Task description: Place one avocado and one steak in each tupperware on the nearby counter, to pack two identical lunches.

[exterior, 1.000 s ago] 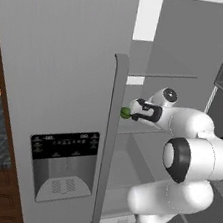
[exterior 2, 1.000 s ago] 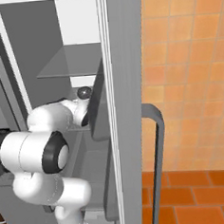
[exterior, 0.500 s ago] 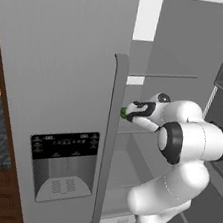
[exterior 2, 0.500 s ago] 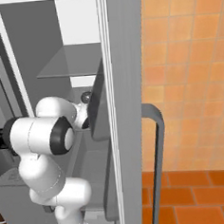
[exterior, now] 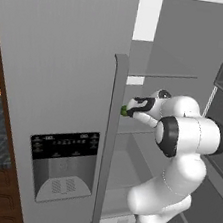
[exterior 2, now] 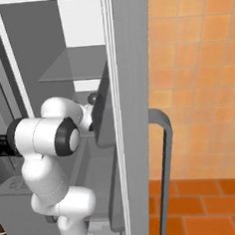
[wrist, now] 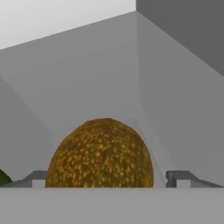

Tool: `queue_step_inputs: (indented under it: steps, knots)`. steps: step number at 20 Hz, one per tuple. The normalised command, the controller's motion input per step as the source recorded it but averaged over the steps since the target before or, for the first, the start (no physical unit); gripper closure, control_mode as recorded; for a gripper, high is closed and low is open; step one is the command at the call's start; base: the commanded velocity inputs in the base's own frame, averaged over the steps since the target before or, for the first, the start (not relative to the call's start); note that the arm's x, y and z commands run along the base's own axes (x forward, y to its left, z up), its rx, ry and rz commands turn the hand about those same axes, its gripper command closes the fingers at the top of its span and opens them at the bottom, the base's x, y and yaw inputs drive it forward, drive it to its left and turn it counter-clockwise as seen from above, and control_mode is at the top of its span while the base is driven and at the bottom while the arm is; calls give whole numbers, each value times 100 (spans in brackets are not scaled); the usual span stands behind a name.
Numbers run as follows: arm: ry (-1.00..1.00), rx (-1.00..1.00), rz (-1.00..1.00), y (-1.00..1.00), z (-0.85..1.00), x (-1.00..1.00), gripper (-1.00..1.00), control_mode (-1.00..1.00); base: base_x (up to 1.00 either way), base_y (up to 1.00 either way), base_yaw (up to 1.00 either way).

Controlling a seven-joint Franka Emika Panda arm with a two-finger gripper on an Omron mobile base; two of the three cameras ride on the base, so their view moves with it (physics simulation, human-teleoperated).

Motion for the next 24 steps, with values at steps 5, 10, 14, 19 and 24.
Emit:
queue_step_inputs:
  steps: [5, 10, 14, 19, 24]
  knots:
    - [4, -3, -1, 10, -43, 1, 100, -100, 0, 0, 0]
    - [-3, 0, 0, 2, -5, -76, 100, -100, 0, 0, 0]
    - [-1, 0, 0, -7, 32, -100, 100, -100, 0, 0, 0]
    - [0, -1, 0, 0, 97, -100, 100, -100, 0, 0, 0]
    - [3, -5, 2, 18, 77, -100, 100, -100, 0, 0, 0]
